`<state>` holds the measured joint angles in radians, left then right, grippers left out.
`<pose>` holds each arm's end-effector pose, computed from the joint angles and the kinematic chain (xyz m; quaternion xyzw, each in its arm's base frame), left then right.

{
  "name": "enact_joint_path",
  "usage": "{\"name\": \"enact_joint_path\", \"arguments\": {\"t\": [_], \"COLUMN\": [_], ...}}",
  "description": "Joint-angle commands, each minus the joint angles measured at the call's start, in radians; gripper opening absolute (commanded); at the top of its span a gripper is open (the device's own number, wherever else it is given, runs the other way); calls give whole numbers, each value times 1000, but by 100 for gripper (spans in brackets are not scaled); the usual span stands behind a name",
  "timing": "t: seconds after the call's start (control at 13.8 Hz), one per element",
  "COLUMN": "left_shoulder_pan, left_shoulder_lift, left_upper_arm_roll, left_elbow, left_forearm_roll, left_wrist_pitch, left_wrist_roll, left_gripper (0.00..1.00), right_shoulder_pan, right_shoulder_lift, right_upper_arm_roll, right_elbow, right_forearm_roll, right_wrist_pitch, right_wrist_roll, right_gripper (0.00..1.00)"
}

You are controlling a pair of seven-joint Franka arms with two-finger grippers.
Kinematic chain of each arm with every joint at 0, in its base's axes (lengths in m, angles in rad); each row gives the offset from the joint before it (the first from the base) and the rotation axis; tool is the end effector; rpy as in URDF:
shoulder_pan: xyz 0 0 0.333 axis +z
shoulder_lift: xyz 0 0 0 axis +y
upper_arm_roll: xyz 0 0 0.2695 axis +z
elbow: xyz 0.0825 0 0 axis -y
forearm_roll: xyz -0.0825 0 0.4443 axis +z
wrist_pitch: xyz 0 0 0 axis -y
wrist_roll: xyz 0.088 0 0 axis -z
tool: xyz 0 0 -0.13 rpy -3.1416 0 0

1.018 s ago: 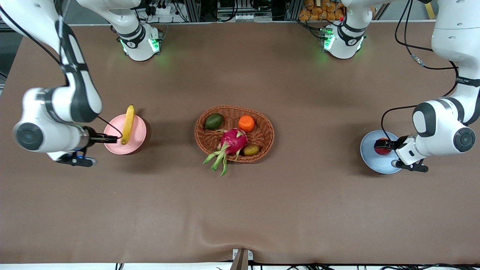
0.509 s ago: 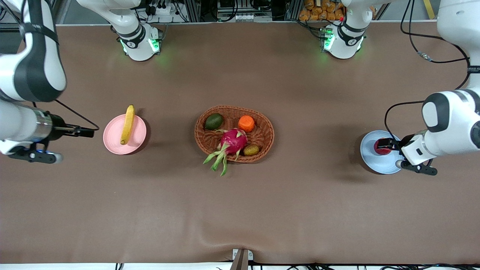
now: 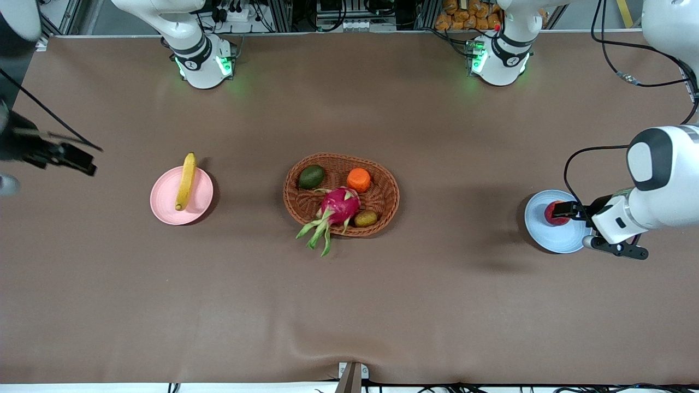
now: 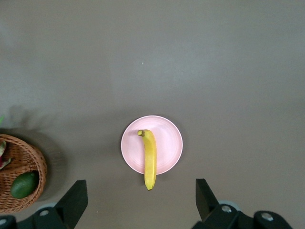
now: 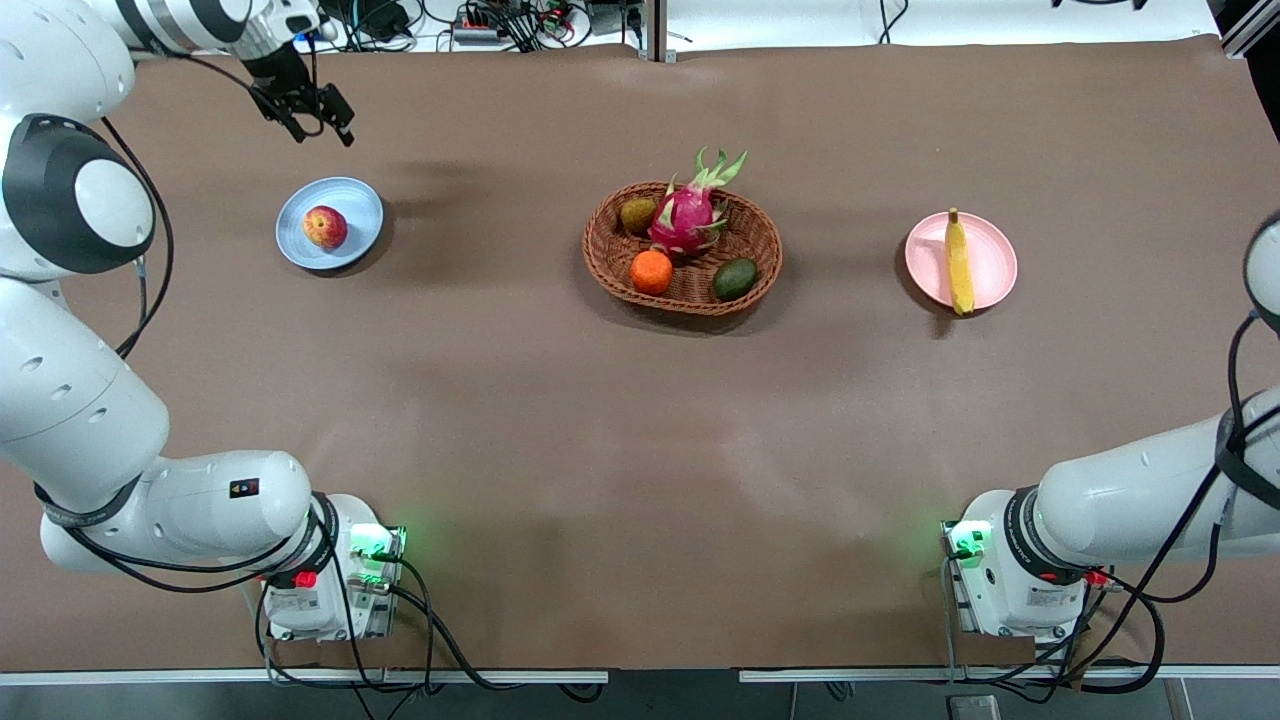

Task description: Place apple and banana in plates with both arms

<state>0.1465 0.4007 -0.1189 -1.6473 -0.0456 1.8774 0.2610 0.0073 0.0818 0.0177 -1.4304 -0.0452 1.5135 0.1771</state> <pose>0.6783 0.0180 0.2772 0.9900 -0.1046 -0.0766 0.0561 0.6311 0.0093 0.5735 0.9968 -0.0773 0.0029 0.0217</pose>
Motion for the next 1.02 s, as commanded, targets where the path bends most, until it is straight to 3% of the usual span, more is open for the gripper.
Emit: {"name": "enact_joint_path", "arguments": {"t": [0.0,0.22,0.51,0.65,0.95], "left_shoulder_pan": [-16,-22,-53,-70,-119], "left_shoulder_lift": [-54,-66,-101,-131,-215], "left_upper_arm_roll": [-18,-8,65,70,70], "left_elbow": [35,75,89,89,83], "left_forearm_roll": [-8,4,-10,-10,-11], "left_wrist_pitch": [-83,-95,-96,-100,-181], "left_wrist_roll": [-68,-45,-52,-58,-213], "left_gripper": [100,100,100,100,100], "right_shoulder_pan": [-4,-4,-6,-7,-4], "right_shoulder_lift": [-166,-224,-283,-303,-304], "right_upper_arm_roll": [4,2,-1,-4,-1], "right_elbow": [-160,-166,-241,-262,-266], "right_forearm_roll": [16,21,59,77,77], "right_wrist_pitch": [50,-10,17,22,2], "right_wrist_roll": [-5,-7,-60,-117,-128], "right_gripper": [100,100,100,100,100]}}
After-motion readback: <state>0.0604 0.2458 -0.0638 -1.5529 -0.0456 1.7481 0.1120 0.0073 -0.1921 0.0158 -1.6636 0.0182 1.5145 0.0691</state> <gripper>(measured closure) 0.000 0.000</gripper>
